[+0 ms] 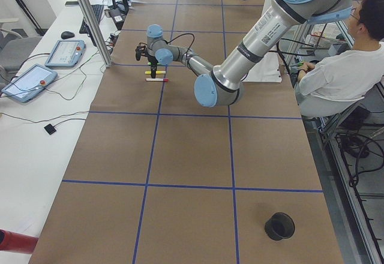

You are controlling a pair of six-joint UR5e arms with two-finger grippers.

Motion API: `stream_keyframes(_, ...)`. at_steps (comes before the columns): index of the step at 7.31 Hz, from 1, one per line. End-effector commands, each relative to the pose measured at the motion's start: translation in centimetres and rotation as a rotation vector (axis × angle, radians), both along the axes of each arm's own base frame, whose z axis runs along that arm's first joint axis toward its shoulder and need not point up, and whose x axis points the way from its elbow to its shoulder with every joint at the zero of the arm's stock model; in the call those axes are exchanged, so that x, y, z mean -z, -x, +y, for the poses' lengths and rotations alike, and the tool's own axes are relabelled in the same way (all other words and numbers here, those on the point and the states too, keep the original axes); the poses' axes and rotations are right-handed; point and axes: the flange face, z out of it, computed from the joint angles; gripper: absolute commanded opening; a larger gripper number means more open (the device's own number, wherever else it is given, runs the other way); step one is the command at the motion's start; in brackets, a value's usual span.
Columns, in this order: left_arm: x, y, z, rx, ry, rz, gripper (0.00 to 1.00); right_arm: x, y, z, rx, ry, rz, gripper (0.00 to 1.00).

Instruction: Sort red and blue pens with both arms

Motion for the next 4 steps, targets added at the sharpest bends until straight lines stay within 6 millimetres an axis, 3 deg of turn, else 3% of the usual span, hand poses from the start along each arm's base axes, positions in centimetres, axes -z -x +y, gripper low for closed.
stream_keyframes(1,-0.4,-1.5,1.0,-0.003,-0.015,-0.019,0.87,3.2,4.8,-7.0,0.116,0.019,0.096,1.00)
stream_keyframes(2,-0.4,-2.1,1.4,-0.005,-0.020,-0.026,0.87,5.0,6.6,-9.9,0.149,0.041,0.125,1.00)
stream_keyframes(3,-0.8,-3.1,1.7,0.000,-0.026,-0.043,0.85,8.6,7.7,-14.4,0.174,0.050,0.131,1.00)
stream_keyframes(4,-1.0,-3.3,1.7,-0.003,-0.024,-0.047,0.82,10.3,9.5,-17.1,0.194,0.063,0.159,1.00)
